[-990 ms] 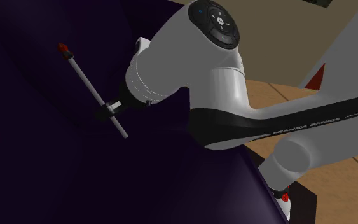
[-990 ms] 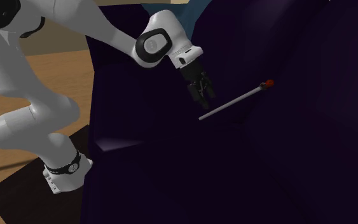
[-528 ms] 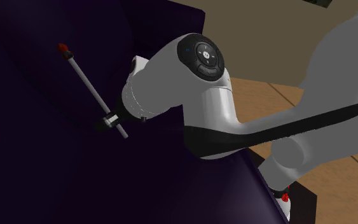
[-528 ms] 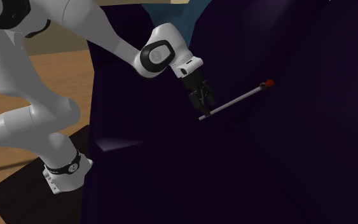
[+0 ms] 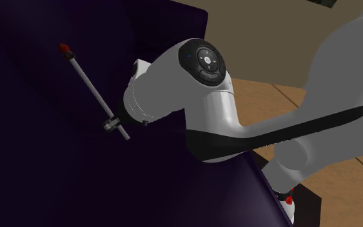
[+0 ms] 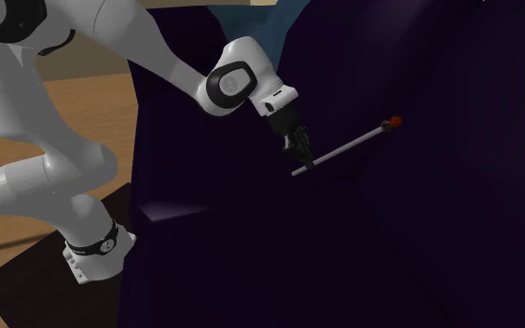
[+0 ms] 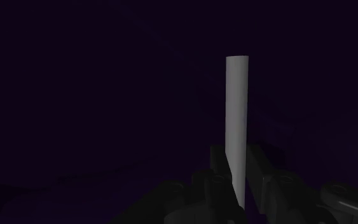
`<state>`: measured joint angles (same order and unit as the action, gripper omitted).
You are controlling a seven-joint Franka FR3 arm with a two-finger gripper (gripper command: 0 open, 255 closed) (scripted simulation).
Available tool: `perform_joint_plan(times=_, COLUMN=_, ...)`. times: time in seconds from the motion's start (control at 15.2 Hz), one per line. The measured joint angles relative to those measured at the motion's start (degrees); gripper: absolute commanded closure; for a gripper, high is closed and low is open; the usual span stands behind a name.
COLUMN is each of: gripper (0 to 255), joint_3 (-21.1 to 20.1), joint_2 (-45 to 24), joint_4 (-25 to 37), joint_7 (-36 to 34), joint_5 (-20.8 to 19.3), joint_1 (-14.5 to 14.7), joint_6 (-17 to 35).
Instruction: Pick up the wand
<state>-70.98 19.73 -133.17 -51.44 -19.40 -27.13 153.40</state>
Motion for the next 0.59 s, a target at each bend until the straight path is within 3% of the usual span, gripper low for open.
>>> perform_joint_plan(times=0.26, gripper=255, joint_3=0.0, joint_2=0.0, joint_4=0.0, joint_7=0.0, joint_5=0.0, joint_1=0.0, joint_6=0.0)
perform_joint_plan(times=0.59, gripper=255, joint_3=4.2, joint_2=0.8, joint_4=1.2, joint_7=2.6, joint_5=2.3, joint_1=4.2, joint_6=-2.5)
